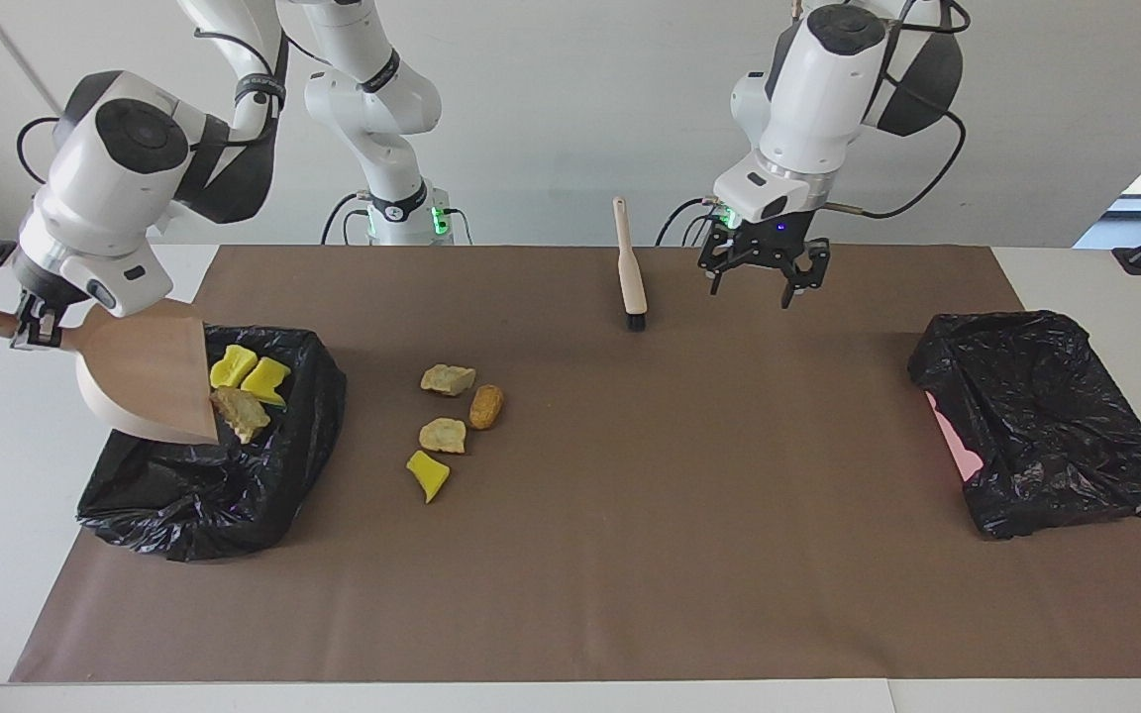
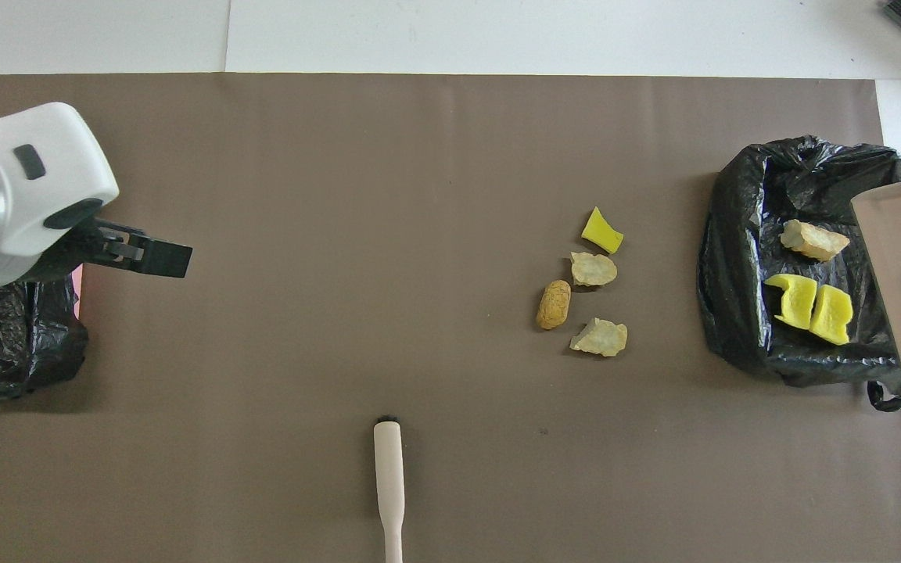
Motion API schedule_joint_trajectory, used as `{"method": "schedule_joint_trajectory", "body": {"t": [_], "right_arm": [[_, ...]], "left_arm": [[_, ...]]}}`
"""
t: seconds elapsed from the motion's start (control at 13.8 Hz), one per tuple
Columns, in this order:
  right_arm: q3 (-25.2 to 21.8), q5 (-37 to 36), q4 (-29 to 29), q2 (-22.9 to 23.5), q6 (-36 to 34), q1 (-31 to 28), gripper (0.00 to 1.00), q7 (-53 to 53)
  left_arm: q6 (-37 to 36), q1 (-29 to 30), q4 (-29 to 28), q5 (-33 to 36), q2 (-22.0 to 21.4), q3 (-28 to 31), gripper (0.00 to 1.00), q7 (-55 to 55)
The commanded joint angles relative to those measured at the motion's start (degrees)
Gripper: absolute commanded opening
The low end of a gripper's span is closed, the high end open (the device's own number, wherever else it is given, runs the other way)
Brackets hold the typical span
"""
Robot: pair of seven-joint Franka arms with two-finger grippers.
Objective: Sweep and dump trash in bin
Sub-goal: 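Tip the dustpan to dump pieces into the bag while the left gripper withdraws, then return the dustpan to the mat center with the right gripper and release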
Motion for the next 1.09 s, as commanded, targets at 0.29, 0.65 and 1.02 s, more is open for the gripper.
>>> {"method": "schedule_joint_trajectory", "body": {"t": [0.29, 0.65, 1.02], "right_arm": [[5.8, 20.4, -1.8, -0.9, -3.7, 5.4, 0.0, 36.4], [5.9, 25.8, -1.4, 4.7, -1.4, 17.5, 0.0, 69.9], [5.9, 34.3, 4.9, 16.1, 1.1, 25.8, 0.0, 100.8]], "left_arm": [[-10.5, 6.2, 6.3, 0.2, 1.1, -0.1, 1.0, 3.7], [-10.4, 7.9, 6.2, -0.4, 1.0, 0.0, 1.0, 6.6], [-9.9, 8.6, 7.4, -0.6, 1.8, 0.4, 1.0, 5.1]]}}
